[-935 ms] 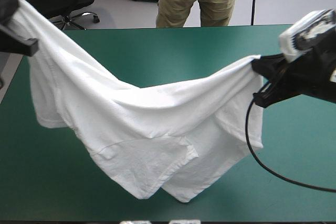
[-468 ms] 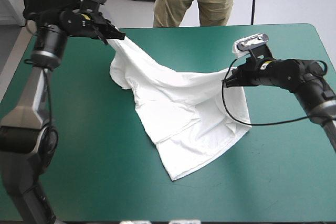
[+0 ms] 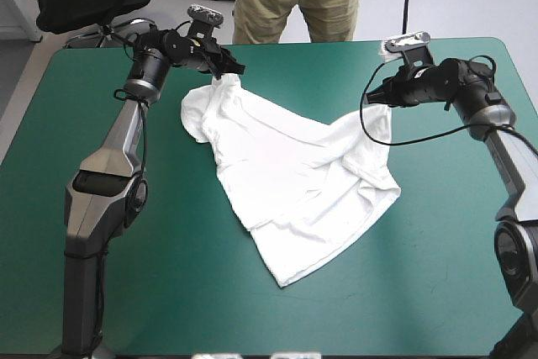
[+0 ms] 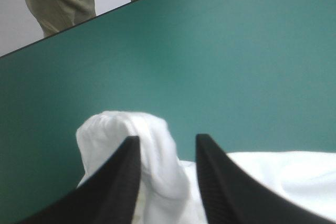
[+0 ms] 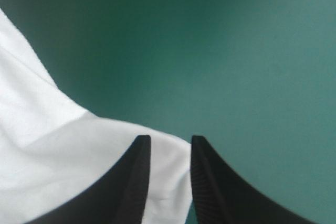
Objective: Fold the cloth
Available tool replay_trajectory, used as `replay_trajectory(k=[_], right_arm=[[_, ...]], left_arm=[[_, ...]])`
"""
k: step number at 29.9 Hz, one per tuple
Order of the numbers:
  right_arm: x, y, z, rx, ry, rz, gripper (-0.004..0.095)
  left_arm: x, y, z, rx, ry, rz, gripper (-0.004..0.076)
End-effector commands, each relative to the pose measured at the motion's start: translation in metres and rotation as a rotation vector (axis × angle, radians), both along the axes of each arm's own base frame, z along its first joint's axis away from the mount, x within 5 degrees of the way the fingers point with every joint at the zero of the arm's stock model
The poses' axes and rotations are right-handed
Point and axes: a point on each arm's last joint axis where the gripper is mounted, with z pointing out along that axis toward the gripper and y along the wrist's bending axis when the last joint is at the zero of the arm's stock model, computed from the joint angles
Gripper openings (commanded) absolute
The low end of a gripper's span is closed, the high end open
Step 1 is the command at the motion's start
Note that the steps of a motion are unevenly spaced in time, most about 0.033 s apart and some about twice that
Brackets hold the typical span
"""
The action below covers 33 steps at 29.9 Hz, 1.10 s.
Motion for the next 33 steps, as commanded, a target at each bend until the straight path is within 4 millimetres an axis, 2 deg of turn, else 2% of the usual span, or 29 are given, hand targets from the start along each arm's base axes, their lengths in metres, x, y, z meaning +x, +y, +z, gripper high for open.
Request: replay_trajectory(k=[1, 3, 6, 9, 12, 16, 21, 26, 29, 33], right_arm=[[-0.004, -0.006, 0.044, -0.005, -0.154, 0.000, 0.0465], [-0.005, -0.006, 0.047, -0.004, -0.159, 0.003, 0.0500], [-0.007, -0.005, 0.049, -0.008, -0.138, 0.013, 0.0495], [-0.015, -0.005, 0.053, -0.018, -0.109, 0.031, 0.0479], [-0.028, -0.006, 0.064, -0.032, -0.103, 0.050, 0.0447], [-0.056, -0.009, 0.088, -0.058, -0.108, 0.069, 0.0393], [-0.098, -0.011, 0.118, -0.067, -0.128, 0.087, 0.0361], [-0.142, -0.013, 0.145, -0.055, -0.152, 0.102, 0.0345], [-0.167, -0.015, 0.158, -0.053, -0.171, 0.107, 0.0316], [-0.190, -0.016, 0.168, -0.047, -0.188, 0.107, 0.0279]], left_arm=[[-0.016, 0.003, 0.057, -0.063, -0.131, 0.011, 0.0438], [-0.017, 0.004, 0.054, -0.032, -0.112, 0.011, 0.0443], [-0.023, 0.007, 0.055, 0.018, -0.065, -0.004, 0.0428], [-0.036, 0.011, 0.071, 0.056, -0.056, -0.016, 0.0410], [-0.060, 0.015, 0.102, 0.063, -0.059, -0.038, 0.0393], [-0.104, 0.016, 0.140, 0.077, -0.029, -0.089, 0.0381], [-0.150, 0.013, 0.161, 0.080, 0.010, -0.127, 0.0380], [-0.193, 0.001, 0.160, 0.067, 0.078, -0.171, 0.0380], [-0.220, -0.006, 0.147, 0.096, 0.141, -0.219, 0.0380], [-0.261, -0.013, 0.129, 0.129, 0.209, -0.294, 0.0380]])
